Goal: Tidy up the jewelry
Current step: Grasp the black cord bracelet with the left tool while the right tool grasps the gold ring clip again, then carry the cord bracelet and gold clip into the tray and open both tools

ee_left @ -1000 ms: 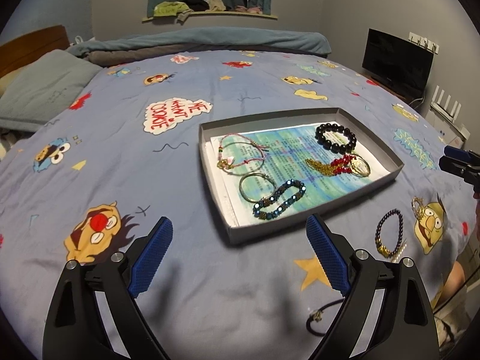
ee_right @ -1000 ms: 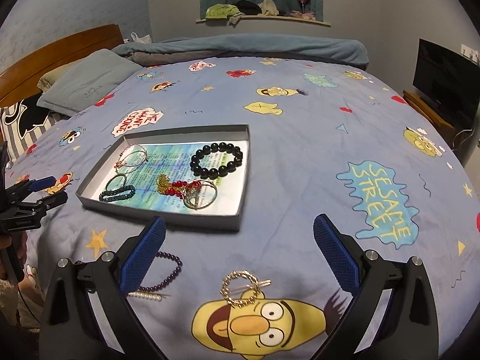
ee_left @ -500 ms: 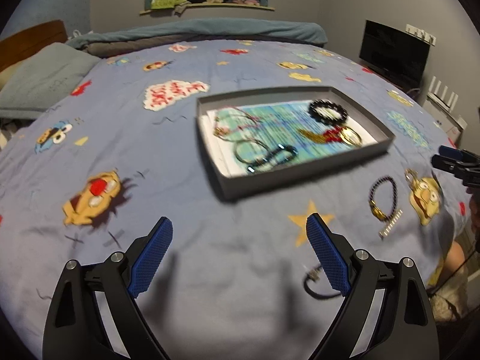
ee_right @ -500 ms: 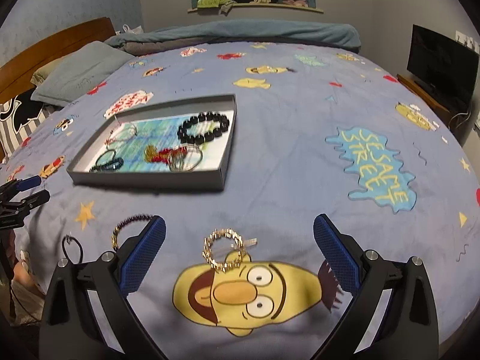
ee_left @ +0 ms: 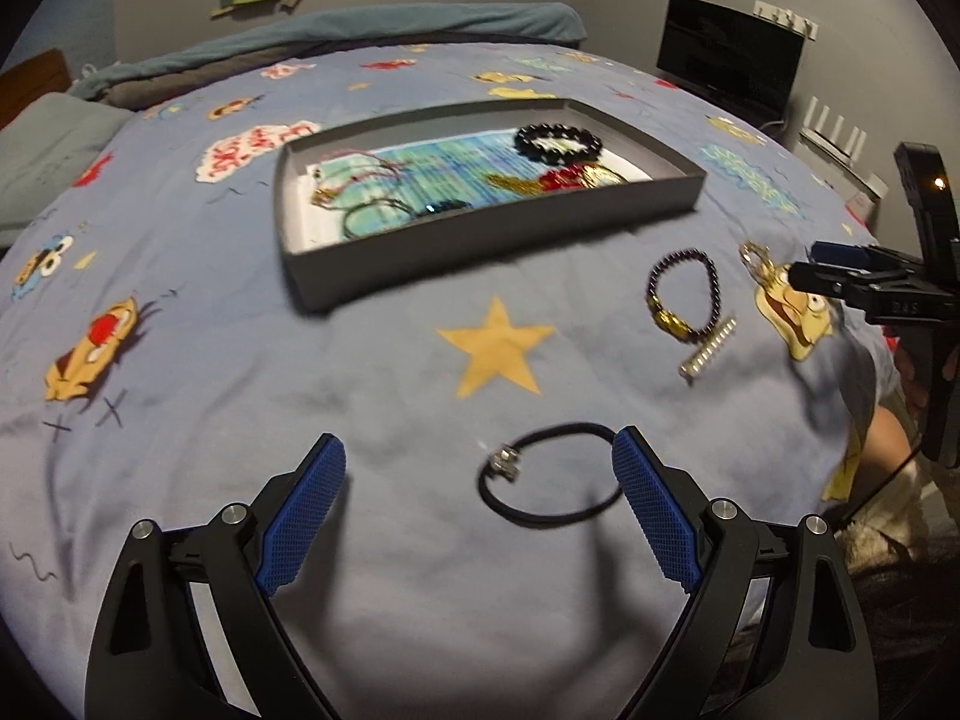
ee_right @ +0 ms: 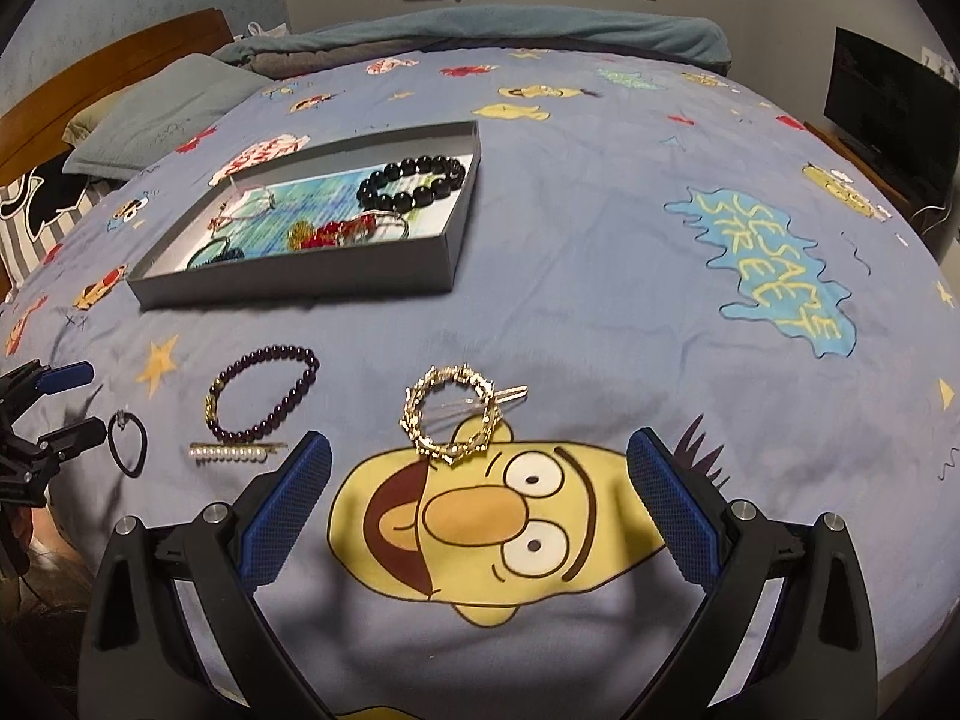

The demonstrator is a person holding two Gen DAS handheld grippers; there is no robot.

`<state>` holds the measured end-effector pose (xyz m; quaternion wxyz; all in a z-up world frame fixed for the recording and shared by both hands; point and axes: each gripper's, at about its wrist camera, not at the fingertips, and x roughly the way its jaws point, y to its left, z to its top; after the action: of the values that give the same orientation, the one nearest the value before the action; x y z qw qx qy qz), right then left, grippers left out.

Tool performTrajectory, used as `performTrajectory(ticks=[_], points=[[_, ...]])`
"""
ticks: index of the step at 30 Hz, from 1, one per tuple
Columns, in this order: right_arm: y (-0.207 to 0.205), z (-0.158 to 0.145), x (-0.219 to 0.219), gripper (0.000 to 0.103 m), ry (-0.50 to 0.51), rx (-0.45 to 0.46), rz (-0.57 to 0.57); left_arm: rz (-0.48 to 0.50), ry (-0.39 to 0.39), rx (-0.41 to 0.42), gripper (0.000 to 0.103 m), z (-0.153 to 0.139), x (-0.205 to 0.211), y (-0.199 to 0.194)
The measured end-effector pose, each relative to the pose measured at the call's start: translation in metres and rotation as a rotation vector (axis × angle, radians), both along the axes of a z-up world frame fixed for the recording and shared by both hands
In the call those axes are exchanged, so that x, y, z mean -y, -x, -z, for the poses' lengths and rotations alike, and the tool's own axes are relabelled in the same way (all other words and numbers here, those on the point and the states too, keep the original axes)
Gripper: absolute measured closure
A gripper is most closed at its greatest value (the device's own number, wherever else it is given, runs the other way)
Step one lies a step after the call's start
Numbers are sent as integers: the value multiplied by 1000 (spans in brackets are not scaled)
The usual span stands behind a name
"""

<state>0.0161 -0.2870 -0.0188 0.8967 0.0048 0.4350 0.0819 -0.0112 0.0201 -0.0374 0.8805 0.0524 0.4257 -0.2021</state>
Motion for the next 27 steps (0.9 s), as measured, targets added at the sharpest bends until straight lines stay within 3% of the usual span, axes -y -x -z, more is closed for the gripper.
performTrajectory(ticks=[2, 5, 12, 17, 22, 24, 27], points=[[0, 3, -1, 6, -4, -6, -4, 12, -2, -7, 19, 3, 1, 2], [-1, 6, -4, 6, 4, -8, -13, 21, -9, -30, 42, 8, 1, 1], [-9, 15, -7, 6, 13, -1, -1, 32, -51, -29, 59, 16, 4, 1], [-12, 17, -13, 22, 53, 20, -7, 64, -57, -28, 72, 15, 6, 3], [-14, 17, -16, 55, 71, 44, -12, 81, -53, -30, 80, 16, 7, 3], [-14, 16, -16, 62, 73, 46, -15, 87, -58, -24, 89, 16, 9, 3], [-12, 15, -17, 62, 79, 58, -19, 86, -51, -18, 90, 18, 8, 1]])
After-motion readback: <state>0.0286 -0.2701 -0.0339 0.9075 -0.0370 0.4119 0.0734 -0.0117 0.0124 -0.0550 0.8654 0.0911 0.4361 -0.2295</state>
